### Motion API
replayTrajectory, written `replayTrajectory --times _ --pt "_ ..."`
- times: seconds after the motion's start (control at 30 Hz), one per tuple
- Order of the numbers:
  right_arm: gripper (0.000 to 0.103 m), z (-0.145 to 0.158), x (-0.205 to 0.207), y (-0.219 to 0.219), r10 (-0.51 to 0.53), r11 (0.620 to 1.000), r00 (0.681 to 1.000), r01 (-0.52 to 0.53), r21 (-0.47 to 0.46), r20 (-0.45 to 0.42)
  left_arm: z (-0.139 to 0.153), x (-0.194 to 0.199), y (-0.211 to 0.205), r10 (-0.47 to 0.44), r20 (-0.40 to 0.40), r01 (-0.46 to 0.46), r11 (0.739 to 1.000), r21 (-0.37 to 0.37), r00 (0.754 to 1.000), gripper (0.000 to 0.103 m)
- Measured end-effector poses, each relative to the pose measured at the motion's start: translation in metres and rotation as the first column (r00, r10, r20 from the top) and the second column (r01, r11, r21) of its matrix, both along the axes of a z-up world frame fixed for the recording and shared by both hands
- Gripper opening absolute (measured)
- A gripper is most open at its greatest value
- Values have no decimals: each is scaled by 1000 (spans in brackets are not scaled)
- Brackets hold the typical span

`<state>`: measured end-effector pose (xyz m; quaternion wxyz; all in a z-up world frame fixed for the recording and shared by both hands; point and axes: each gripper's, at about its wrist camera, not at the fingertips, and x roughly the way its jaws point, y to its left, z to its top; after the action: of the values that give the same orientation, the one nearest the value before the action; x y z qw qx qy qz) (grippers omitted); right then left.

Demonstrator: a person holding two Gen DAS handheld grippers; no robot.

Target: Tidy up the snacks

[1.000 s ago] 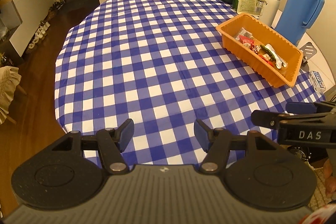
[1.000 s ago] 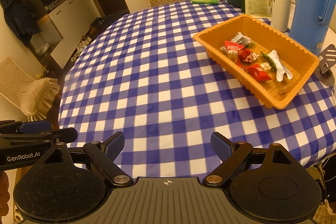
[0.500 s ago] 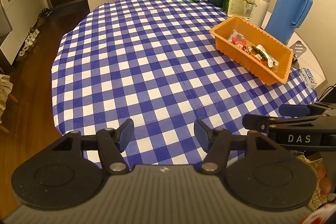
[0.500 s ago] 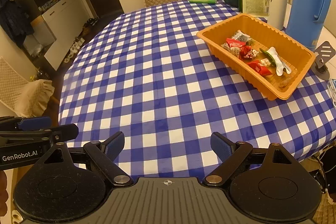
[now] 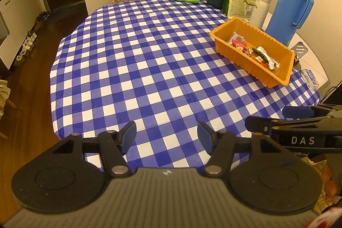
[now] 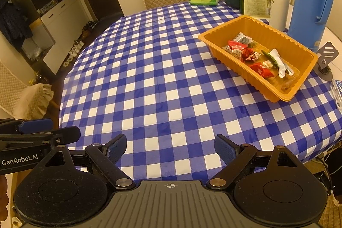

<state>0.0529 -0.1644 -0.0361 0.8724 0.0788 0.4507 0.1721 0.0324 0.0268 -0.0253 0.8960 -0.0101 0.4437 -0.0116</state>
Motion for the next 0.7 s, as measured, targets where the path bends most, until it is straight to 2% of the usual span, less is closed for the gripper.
replayTrajectory --times 0.7 --pt "88 3 -2 -9 -13 1000 1000 13 2 6 2 -1 -9 -12 8 12 1000 0 1000 61"
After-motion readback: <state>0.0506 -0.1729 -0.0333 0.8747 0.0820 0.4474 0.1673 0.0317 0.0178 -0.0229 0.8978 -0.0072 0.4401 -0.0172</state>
